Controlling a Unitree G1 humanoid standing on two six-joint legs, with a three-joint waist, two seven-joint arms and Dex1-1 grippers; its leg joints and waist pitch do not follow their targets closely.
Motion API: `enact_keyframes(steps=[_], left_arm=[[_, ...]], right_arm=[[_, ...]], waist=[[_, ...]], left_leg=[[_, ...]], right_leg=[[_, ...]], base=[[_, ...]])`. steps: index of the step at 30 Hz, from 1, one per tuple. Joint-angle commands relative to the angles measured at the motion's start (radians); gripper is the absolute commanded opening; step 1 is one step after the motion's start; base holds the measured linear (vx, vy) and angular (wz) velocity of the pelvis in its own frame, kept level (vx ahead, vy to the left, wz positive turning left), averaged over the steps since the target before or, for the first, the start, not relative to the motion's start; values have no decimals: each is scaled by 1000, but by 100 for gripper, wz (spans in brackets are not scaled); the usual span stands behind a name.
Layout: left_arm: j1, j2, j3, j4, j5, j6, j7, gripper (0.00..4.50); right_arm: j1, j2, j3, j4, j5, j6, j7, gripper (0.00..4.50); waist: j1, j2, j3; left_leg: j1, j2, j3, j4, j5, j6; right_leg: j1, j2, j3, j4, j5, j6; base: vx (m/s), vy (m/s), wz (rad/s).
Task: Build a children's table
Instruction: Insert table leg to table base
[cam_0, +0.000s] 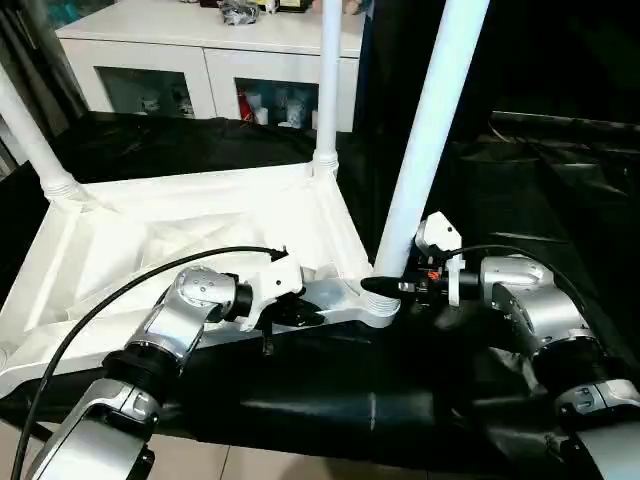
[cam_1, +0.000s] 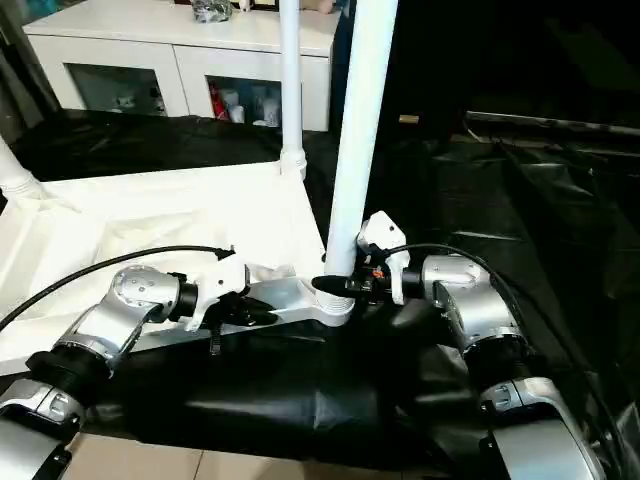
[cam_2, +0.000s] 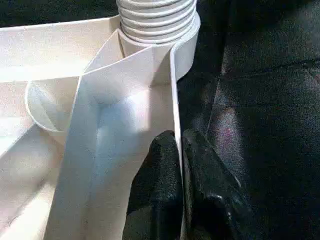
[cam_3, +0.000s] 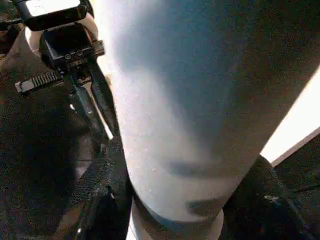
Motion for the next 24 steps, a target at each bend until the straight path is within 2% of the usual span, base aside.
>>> enact_keyframes(steps=[1,6,7,8,11,12,13,14,16,18,19,20,22,23,24], left_arm=[[-25,-5,15,-19,-19,-43,3,0],[-21,0,9,-28,-24,-39,-27,0],[-23,2,8,-26,-23,-40,-28,0],[-27,1,11,-21,-23,-37,-23,0],[-39,-11,25,-5,-20,-30,12,0],[-42,-18,31,-4,-20,-13,29,0],[-42,-18,32,-4,-20,-12,31,0],[-49,-28,39,3,-13,7,66,0],[-56,-36,43,11,-5,29,95,0],[-82,-68,55,32,12,125,186,0],[-90,-82,60,36,15,161,218,0],[-104,-114,61,39,28,222,280,0],[-107,-121,61,40,30,233,293,0],[-120,-158,67,51,35,285,357,0],[-131,-188,73,63,39,319,411,0]], right_arm=[[105,1,124,83,-92,63,56,189],[110,0,132,97,-97,50,73,189],[109,4,126,105,-96,45,63,189],[105,10,116,120,-97,37,46,189],[93,37,75,171,-97,21,-48,189],[78,59,47,220,-105,11,-144,189],[77,60,47,222,-105,11,-149,189],[64,74,32,264,-119,4,-232,189],[55,84,22,293,-127,9,-290,189],[20,127,-14,380,-132,37,-484,189],[5,144,-28,408,-130,49,-553,189],[-24,176,-44,454,-132,56,-670,189],[-31,183,-47,462,-133,57,-691,189],[-56,212,-55,491,-131,63,-752,189],[-74,234,-63,510,-126,69,-794,189]], waist=[[4,-12,-39],[6,-8,-38],[7,-4,-38],[6,-7,-39],[3,-5,-36],[1,-6,-34],[0,-4,-32],[-12,-4,-28],[-18,-5,-26],[-32,-6,-23],[-37,-6,-23],[-46,-5,-22],[-49,-4,-21],[-54,-5,-21],[-57,-8,-17]], left_leg=[[-22,41,-4,-57,-96,85],[-21,41,-3,-59,-111,82],[-20,41,-4,-60,-116,79],[-21,41,-4,-59,-118,76],[-19,41,-4,-62,-138,65],[-17,40,-5,-65,-162,55],[-14,40,-6,-67,-179,46],[-15,40,-12,-73,-228,27],[-6,40,-14,-74,-268,17],[-4,37,-21,-75,-330,2],[-5,39,-23,-76,-339,-7],[-4,36,-30,-77,-367,-20],[-1,36,-30,-77,-378,-21],[1,35,-30,-75,-400,-8],[6,34,-30,-73,-419,-2]], right_leg=[[60,-67,57,-64,-178,-205],[58,-68,57,-68,-203,-200],[58,-68,57,-69,-209,-198],[58,-67,57,-69,-208,-198],[55,-68,57,-74,-232,-196],[52,-68,57,-79,-276,-186],[49,-69,57,-82,-304,-180],[49,-68,54,-92,-398,-149],[42,-68,53,-99,-448,-134],[37,-70,48,-109,-546,-104],[37,-71,48,-108,-557,-100],[35,-71,39,-117,-603,-74],[33,-72,36,-121,-609,-71],[31,-72,31,-130,-606,-68],[24,-72,27,-136,-624,-67]], base=[[0,0,0],[0,0,0],[0,0,0],[0,0,0],[0,0,0],[0,0,0],[0,0,0],[0,0,0],[0,0,0],[-54,16,-2],[-56,19,-4],[-63,22,-9],[-59,30,-7],[0,0,0],[0,0,0]])
